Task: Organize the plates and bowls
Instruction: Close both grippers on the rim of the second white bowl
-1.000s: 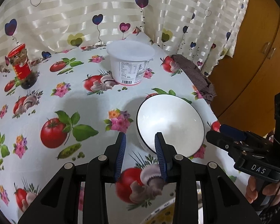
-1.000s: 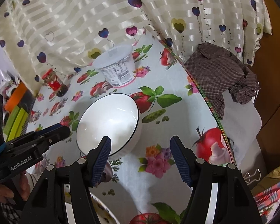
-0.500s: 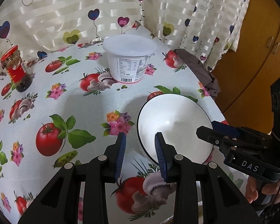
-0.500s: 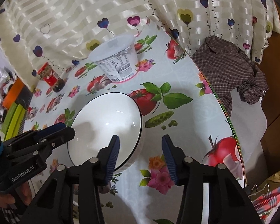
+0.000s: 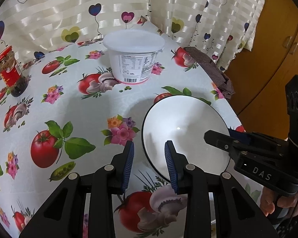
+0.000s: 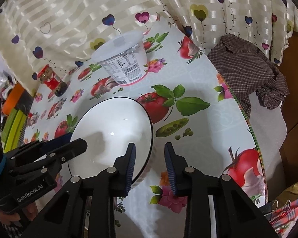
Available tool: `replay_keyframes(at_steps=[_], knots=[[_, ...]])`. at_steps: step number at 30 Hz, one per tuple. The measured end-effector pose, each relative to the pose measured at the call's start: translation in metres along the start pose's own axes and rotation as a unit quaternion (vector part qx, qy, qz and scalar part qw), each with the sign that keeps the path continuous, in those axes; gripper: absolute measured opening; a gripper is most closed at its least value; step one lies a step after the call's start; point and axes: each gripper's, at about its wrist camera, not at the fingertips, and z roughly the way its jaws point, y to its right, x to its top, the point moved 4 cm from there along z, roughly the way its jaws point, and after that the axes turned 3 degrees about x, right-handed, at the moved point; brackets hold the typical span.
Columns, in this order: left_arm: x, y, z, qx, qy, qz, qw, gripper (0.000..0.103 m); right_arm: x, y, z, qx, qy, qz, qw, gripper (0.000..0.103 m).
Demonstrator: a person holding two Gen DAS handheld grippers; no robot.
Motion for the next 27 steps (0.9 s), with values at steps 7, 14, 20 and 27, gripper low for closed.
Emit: replay_keyframes(at_steps=[7,14,20,27], knots=[[-0.0026,0.0024,0.0053,-0.004,-0.005,0.006,1.0000,0.033,0.0025,-0.0049,0.0039,-0.004,0.000,-0.006,1.000,0.021],[-0.0038,0.0029,0.0098,0.002,-0.007,0.013,0.9999,0.022,0.0029,-0.0046,0.0053,-0.006,-0.001,-0.006,1.000,0.020],[-0.0036,0.0022,0.0104,0.007,-0.003,0.016,0.9998,0.021,0.0030,-0.0050,0.0078,-0.012,0.001,-0.009,1.000,0.020],[-0.0030,0.0030,0.0089,0.009,0.001,0.015,0.9998,0.020,0.0031,-0.0066,0.0085,-0.028,0.001,-0.011,1.000,0.018]])
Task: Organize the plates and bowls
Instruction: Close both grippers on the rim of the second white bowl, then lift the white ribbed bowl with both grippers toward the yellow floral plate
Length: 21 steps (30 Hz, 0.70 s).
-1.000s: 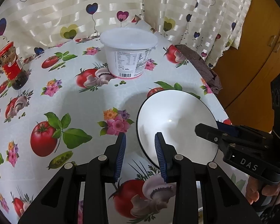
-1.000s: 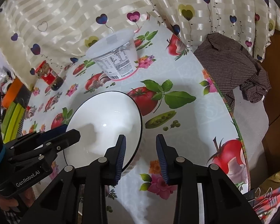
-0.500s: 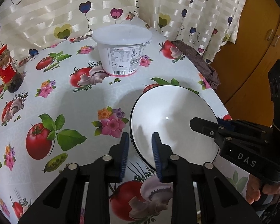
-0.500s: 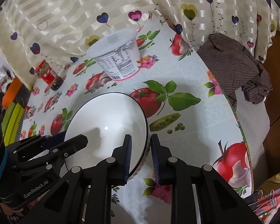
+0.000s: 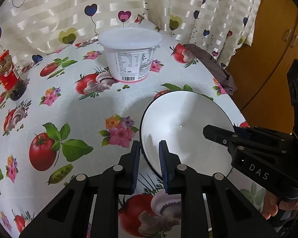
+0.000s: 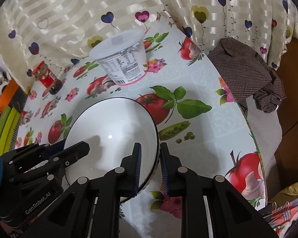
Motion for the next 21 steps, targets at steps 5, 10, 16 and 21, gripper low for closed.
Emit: replay_keyframes(at_steps=[5,10,16,21], knots=[[0.000,-0.001,-0.001,-0.006,0.000,-0.005,1.0000,0.020,-0.002,0.001,-0.002,0.005,0.001,0.007,1.000,0.018],[0.000,0.000,-0.004,-0.003,0.005,-0.007,1.0000,0.020,-0.002,0.000,-0.009,0.007,0.005,0.009,1.000,0.017],[0.000,0.003,-0.009,0.003,0.009,-0.004,0.9999,0.020,-0.003,-0.003,-0.015,0.007,0.007,0.009,1.000,0.017],[-0.002,0.004,-0.008,0.000,0.004,-0.003,1.0000,0.020,-0.005,-0.001,-0.016,0.011,0.003,0.015,1.000,0.017]])
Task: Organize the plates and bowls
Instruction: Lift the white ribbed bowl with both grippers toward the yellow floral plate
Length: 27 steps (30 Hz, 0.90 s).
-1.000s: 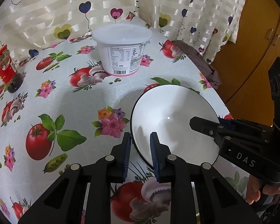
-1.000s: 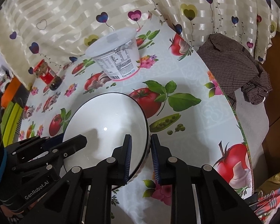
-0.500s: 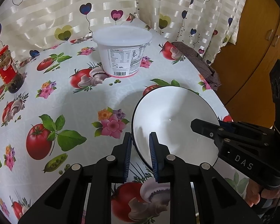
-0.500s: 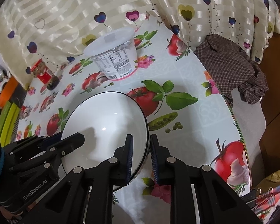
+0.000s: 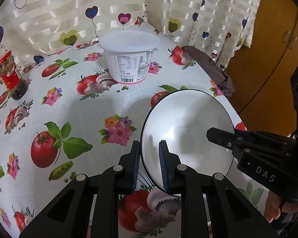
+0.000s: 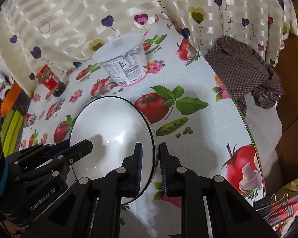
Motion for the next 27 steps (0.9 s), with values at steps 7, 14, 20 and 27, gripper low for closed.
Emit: replay_keyframes(at_steps=[7,14,20,27], knots=[[-0.005,0.000,0.005,-0.001,-0.011,0.003,0.9999,0.020,-0.005,0.003,0.008,-0.002,-0.019,0.009,1.000,0.017],[-0.009,0.000,0.005,-0.004,-0.019,0.003,0.9998,0.020,-0.009,0.002,0.007,0.009,-0.026,0.026,0.999,0.022],[-0.013,-0.002,0.004,-0.014,-0.027,-0.007,0.9995,0.020,-0.022,0.006,0.019,0.025,-0.059,0.066,0.996,0.039],[-0.014,0.000,0.003,-0.015,-0.025,-0.005,0.9996,0.020,-0.022,-0.002,0.017,0.008,-0.054,0.037,0.998,0.027]])
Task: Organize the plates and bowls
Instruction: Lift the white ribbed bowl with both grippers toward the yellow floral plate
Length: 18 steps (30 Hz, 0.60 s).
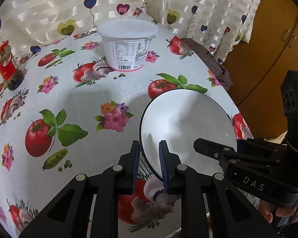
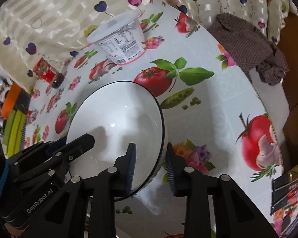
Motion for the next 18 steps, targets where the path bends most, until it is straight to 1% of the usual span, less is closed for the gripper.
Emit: replay_keyframes(at_steps=[5,10,18], knots=[[-0.002,0.002,-0.004,0.001,0.003,0.003,1.0000,0.020,0.000,0.000,0.000,-0.019,-0.002,-0.003,1.000,0.023],[-0.003,0.004,-0.007,-0.001,0.003,0.002,1.0000,0.020,0.002,0.000,-0.009,-0.019,0.008,0.001,1.000,0.023],[0.000,0.011,-0.036,-0.007,0.028,0.003,0.9996,0.020,0.001,-0.007,-0.037,-0.008,0.022,0.004,1.000,0.023]])
